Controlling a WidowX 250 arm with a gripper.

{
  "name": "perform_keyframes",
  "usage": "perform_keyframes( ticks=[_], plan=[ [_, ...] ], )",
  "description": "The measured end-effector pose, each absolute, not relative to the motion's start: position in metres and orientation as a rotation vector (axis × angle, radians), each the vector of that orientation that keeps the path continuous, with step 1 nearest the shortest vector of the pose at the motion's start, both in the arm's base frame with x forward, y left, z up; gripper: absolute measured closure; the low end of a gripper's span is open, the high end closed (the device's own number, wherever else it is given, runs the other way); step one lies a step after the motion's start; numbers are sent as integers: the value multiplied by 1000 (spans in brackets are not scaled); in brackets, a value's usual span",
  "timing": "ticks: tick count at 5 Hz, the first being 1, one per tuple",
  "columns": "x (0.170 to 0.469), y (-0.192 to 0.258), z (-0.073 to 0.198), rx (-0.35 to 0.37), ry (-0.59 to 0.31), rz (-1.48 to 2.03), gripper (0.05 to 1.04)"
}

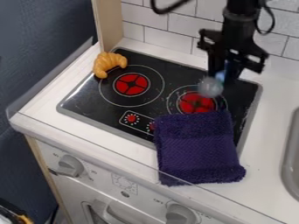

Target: Move the spoon to the lower left of the stove

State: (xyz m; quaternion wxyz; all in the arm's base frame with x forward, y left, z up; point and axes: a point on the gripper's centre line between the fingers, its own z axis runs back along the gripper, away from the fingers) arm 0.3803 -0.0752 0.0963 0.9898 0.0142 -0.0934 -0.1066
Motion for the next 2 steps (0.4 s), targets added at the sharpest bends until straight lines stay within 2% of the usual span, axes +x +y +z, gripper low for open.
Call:
perform_keyframes(
  ticks=[1, 2],
  plan=[
    [360, -37, 112, 69, -195, -139, 761],
    [333, 11, 110, 88, -127, -52, 761]
  ],
)
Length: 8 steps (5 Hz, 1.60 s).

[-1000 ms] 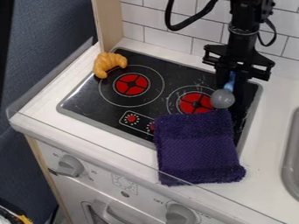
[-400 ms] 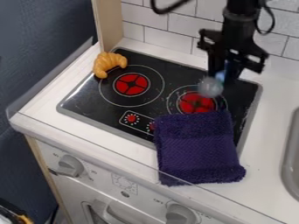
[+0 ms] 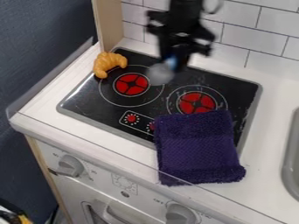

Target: Move the spoon to the lower left of the stove

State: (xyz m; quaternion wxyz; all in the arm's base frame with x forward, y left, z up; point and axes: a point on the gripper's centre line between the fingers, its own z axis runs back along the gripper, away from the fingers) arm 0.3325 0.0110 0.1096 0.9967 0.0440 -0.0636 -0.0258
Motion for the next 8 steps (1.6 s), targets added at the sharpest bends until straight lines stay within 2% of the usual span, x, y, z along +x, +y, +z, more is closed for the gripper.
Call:
perform_keyframes(
  ticks=[1, 2, 4, 5, 6, 7, 8],
  plan=[
    [311, 61, 92, 122, -85, 47, 761],
    [303, 88, 70, 170, -24, 80, 761],
    [289, 104, 48, 188, 7, 93, 761],
    [289, 102, 46, 176, 16, 92, 686],
    [287, 103, 49, 170, 7, 104, 391],
    [283, 102, 70, 164, -37, 108, 118],
    [284, 98, 93, 158, -100, 104, 77]
  ],
)
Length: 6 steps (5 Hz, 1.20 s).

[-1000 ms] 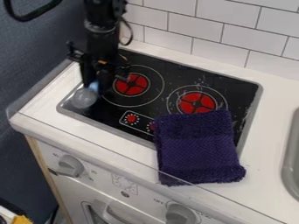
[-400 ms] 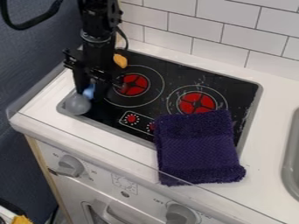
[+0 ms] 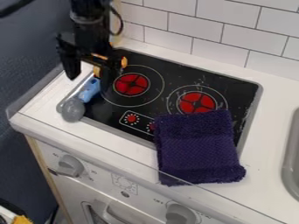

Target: Move the spoon to the lower left of the stove

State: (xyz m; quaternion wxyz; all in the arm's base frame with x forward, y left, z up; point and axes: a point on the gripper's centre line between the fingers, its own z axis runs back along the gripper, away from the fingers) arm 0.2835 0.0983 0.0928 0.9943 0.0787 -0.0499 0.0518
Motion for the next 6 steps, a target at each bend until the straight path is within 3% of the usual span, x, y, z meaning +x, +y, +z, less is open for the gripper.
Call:
perform_keyframes(
  ticks=[1, 6],
  plan=[
    [288, 95, 122, 142, -183, 91, 82],
    [288, 96, 124, 143, -187, 92, 83]
  ],
)
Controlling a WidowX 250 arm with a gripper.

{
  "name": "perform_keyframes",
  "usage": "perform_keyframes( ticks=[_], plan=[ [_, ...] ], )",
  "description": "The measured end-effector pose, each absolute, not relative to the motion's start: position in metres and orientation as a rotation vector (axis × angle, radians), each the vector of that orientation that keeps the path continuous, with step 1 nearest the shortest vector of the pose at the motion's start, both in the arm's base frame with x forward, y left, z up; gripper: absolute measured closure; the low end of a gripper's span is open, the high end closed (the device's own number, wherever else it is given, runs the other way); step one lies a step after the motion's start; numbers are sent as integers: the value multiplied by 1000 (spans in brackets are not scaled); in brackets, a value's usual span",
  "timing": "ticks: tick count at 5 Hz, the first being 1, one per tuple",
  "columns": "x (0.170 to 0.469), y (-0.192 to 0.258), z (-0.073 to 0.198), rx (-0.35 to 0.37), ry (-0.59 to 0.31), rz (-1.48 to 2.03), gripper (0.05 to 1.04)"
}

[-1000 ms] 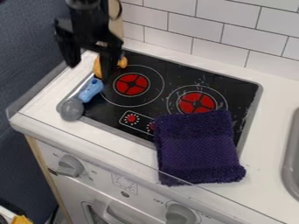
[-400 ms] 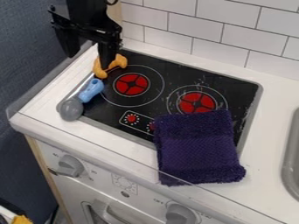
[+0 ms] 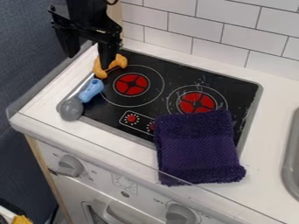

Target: Move the spoon to the lower left of the stove

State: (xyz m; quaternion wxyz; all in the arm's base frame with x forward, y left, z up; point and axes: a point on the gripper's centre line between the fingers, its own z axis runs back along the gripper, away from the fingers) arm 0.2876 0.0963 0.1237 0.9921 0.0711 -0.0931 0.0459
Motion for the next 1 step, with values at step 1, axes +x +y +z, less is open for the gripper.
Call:
perform_keyframes(
  ticks=[1],
  plan=[
    [288, 96, 124, 143, -187, 92, 83]
  ],
)
